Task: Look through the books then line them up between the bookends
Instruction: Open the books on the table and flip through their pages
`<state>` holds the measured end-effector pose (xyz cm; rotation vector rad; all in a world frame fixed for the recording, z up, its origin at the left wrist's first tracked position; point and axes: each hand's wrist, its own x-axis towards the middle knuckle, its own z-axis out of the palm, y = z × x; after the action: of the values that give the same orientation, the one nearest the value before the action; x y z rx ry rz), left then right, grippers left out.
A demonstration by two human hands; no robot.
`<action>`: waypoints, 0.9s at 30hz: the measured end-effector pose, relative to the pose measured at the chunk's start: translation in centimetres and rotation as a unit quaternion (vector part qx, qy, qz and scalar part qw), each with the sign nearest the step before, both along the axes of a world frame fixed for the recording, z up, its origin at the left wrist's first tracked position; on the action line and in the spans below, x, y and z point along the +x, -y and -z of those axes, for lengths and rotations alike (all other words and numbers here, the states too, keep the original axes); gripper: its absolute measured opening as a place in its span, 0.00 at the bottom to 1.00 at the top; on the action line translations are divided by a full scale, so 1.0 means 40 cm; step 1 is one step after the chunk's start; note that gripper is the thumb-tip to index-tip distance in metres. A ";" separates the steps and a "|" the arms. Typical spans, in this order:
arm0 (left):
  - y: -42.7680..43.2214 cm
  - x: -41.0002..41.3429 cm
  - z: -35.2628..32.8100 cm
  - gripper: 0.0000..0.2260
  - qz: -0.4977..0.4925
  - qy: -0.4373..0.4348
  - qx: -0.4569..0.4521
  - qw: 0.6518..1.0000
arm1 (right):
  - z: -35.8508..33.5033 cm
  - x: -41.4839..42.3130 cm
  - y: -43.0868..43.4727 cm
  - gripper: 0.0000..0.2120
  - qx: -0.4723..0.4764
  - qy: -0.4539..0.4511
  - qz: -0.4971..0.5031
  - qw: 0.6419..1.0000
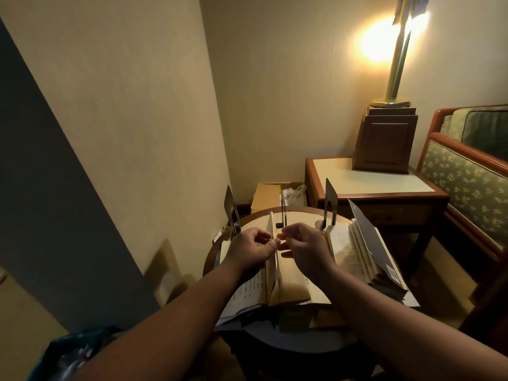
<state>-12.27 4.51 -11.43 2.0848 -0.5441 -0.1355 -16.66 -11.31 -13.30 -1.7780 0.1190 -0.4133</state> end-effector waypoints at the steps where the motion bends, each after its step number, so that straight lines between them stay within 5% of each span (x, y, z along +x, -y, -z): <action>1: 0.001 0.001 -0.001 0.14 0.000 -0.016 -0.005 1.000 | -0.004 0.001 -0.003 0.08 0.025 -0.009 -0.010 1.000; 4: -0.008 0.006 0.002 0.13 -0.011 -0.026 -0.016 0.999 | -0.002 0.002 -0.015 0.09 0.009 -0.017 -0.015 1.000; 8: -0.035 0.028 0.007 0.14 -0.054 -0.007 0.006 0.998 | 0.030 -0.001 -0.013 0.10 -0.307 0.022 0.021 0.951; 14: -0.074 0.043 0.002 0.18 -0.040 0.062 0.148 0.986 | 0.053 -0.007 0.000 0.22 -0.465 -0.071 -0.094 0.877; 22: -0.098 0.027 0.050 0.24 -0.023 0.066 0.317 0.946 | 0.080 -0.011 -0.004 0.52 -0.509 -0.186 -0.170 0.823; 27: -0.089 0.008 0.081 0.31 -0.017 0.009 0.272 0.962 | 0.106 -0.011 0.009 0.41 -0.538 -0.182 -0.157 0.808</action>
<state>-11.96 8.07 -14.68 2.6311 -0.5201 -0.2714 -17.11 -11.69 -17.54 -2.9339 -0.1913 0.1899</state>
